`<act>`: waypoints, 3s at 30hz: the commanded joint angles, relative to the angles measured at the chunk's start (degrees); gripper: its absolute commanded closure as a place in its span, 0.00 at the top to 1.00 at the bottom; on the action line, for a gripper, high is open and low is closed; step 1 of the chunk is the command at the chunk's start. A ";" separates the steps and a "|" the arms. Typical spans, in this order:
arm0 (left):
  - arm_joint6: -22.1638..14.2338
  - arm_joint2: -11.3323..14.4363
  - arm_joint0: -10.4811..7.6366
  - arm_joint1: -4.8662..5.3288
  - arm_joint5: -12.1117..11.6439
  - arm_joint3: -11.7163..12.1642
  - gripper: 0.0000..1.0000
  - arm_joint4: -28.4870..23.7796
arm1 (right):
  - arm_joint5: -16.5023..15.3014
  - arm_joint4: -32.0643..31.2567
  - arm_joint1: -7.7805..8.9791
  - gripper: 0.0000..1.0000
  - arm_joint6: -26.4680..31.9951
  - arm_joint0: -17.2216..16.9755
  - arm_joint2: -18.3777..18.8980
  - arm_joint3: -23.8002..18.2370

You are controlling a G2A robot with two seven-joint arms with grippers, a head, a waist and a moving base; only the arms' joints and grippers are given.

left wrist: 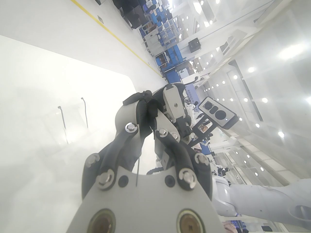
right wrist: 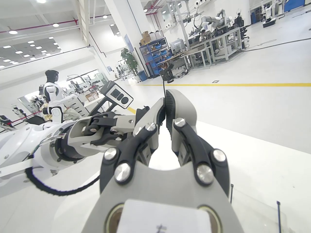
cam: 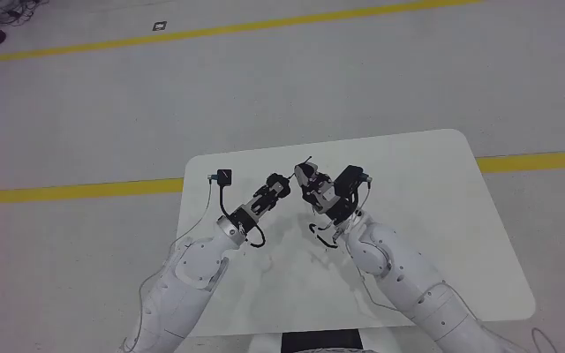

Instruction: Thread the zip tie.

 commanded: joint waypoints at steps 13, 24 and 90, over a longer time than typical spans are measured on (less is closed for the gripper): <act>0.00 0.00 0.00 0.00 0.00 0.00 0.00 0.00 | 0.00 -0.50 -0.05 0.00 -0.79 -0.48 0.47 -0.78; 0.00 0.00 0.00 0.00 0.00 0.00 0.00 0.00 | 0.00 -0.47 -0.13 0.00 -0.30 -0.35 0.51 -0.53; 0.55 0.38 -0.19 -0.12 0.38 -0.12 0.00 0.30 | 0.00 4.95 -0.24 0.00 -0.03 1.40 -1.52 1.94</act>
